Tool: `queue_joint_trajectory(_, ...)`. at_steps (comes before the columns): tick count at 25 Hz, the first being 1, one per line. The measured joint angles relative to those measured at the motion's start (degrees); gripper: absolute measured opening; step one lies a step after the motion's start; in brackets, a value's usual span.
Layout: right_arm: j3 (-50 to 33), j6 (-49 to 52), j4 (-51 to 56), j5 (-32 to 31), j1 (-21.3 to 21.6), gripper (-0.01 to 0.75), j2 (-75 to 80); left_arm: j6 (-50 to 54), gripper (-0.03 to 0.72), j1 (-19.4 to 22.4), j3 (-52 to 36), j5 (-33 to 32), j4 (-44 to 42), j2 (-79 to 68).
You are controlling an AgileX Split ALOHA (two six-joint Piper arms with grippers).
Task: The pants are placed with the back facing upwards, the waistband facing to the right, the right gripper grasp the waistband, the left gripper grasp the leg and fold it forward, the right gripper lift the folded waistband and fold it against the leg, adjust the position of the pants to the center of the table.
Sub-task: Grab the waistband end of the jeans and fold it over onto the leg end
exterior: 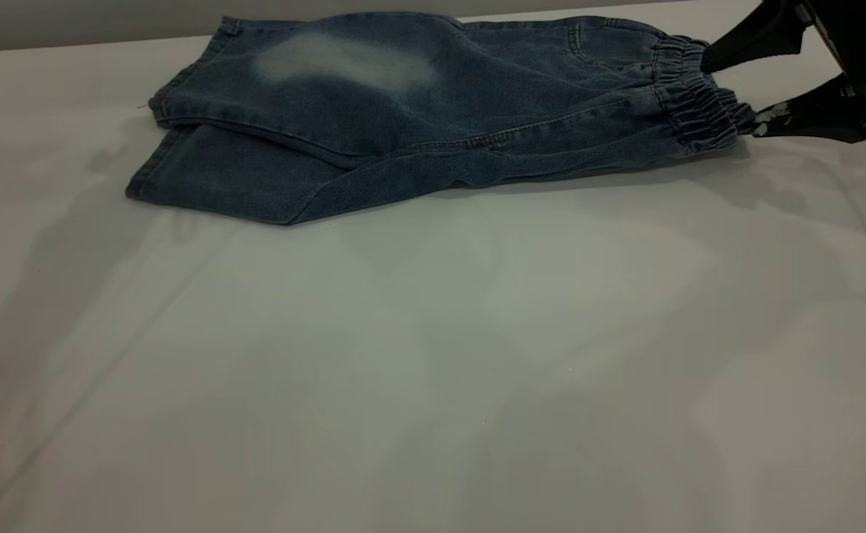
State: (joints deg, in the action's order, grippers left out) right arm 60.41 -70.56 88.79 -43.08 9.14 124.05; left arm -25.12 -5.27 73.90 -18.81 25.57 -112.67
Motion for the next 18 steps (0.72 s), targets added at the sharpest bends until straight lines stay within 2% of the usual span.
queue_joint_trajectory(6, 0.1, -0.5, 2.5, 0.0, 1.0, 0.590, 4.0, 0.1, 0.584, 0.0, 0.0, -2.3, 1.9, 0.0)
queue_joint_trajectory(12, 3.3, -3.3, 6.3, -7.3, 1.7, 0.590, 8.9, 0.1, 0.584, -0.1, 0.0, -2.6, 1.9, 0.0)
queue_joint_trajectory(18, 7.0, -3.3, 7.0, -8.3, 1.7, 0.589, 11.4, 0.1, 0.584, -0.1, 0.0, -2.9, 1.9, 0.0)
